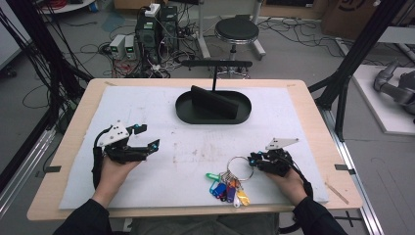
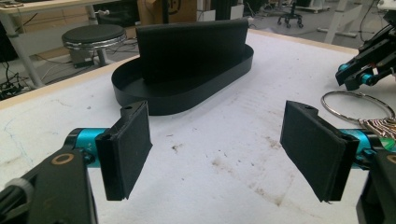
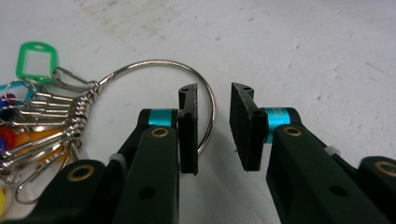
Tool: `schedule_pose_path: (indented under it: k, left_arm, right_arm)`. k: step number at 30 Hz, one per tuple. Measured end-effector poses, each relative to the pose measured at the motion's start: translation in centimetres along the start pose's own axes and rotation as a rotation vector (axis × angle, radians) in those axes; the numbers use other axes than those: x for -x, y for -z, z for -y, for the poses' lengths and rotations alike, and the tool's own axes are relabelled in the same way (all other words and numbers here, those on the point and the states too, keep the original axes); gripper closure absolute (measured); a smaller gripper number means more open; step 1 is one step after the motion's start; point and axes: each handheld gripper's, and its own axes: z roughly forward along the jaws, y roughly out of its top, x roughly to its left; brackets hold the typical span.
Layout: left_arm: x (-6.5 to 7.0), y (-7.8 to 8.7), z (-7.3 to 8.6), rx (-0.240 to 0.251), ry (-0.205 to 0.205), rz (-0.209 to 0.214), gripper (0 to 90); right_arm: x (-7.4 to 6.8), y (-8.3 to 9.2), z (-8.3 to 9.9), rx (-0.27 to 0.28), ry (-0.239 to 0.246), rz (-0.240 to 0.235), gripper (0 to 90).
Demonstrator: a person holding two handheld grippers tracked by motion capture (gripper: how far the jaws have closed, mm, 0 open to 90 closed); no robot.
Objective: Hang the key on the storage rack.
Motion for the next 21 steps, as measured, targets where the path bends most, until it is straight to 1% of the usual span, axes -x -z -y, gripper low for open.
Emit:
schedule_pose_path:
  k: [1,2,3,4,5,6,7,8,9,10,11,12,13,15,21]
  left_arm:
    - [0.0,0.0,0.0,0.000,-0.001,0.000,24.5]
    - [0.0,0.0,0.0,0.001,-0.001,0.000,24.5]
    - [0.1,0.0,0.0,-0.002,0.000,0.001,24.5]
    - [0.1,0.0,0.0,-0.002,0.000,0.001,24.5]
    - [0.0,0.0,0.1,-0.006,0.001,0.005,24.5]
    - [0.0,0.0,0.1,-0.006,0.001,0.005,24.5]
    - [0.0,0.0,0.1,-0.009,0.000,0.004,24.5]
    - [0.0,-0.1,0.1,-0.008,0.001,0.003,24.5]
    - [0.1,-0.1,0.1,-0.008,0.001,0.002,24.5]
    - [0.1,-0.1,0.1,-0.008,0.000,0.004,24.5]
    - [0.1,0.0,0.1,-0.009,0.000,0.003,24.5]
    - [0.1,0.0,0.1,-0.008,0.001,0.003,24.5]
    - [0.1,0.0,0.1,-0.009,-0.001,0.004,24.5]
    - [0.1,0.0,0.1,-0.010,-0.002,0.003,24.5]
    - [0.1,0.0,0.1,-0.011,-0.004,0.001,24.5]
  right_arm:
    - [-0.2,-0.3,0.1,-0.024,0.010,0.011,74.3]
    - [-0.2,-0.3,0.1,-0.024,0.010,0.011,74.3]
    - [-0.4,-0.5,0.1,-0.035,0.029,0.028,77.4]
    - [-0.4,-0.5,0.1,-0.035,0.029,0.028,77.4]
    - [-0.6,-0.5,0.0,-0.046,0.041,0.051,79.4]
    - [-0.6,-0.5,0.0,-0.046,0.041,0.051,79.4]
    - [-0.7,-0.6,0.0,-0.047,0.055,0.062,80.1]
    - [-1.0,-0.6,0.0,-0.046,0.080,0.079,81.4]
    - [-1.0,-0.6,0.0,-0.046,0.080,0.079,81.4]
    - [-1.0,-0.6,0.0,-0.045,0.091,0.083,82.2]
    - [-1.1,-0.6,0.0,-0.044,0.088,0.084,84.1]
    - [-1.2,-0.7,0.0,-0.044,0.096,0.088,86.0]
    - [-1.2,-0.7,0.0,-0.044,0.096,0.088,86.0]
    - [-1.2,-0.7,-0.1,-0.040,0.081,0.094,87.7]
    - [-0.9,-0.8,-0.2,-0.024,0.061,0.111,88.0]
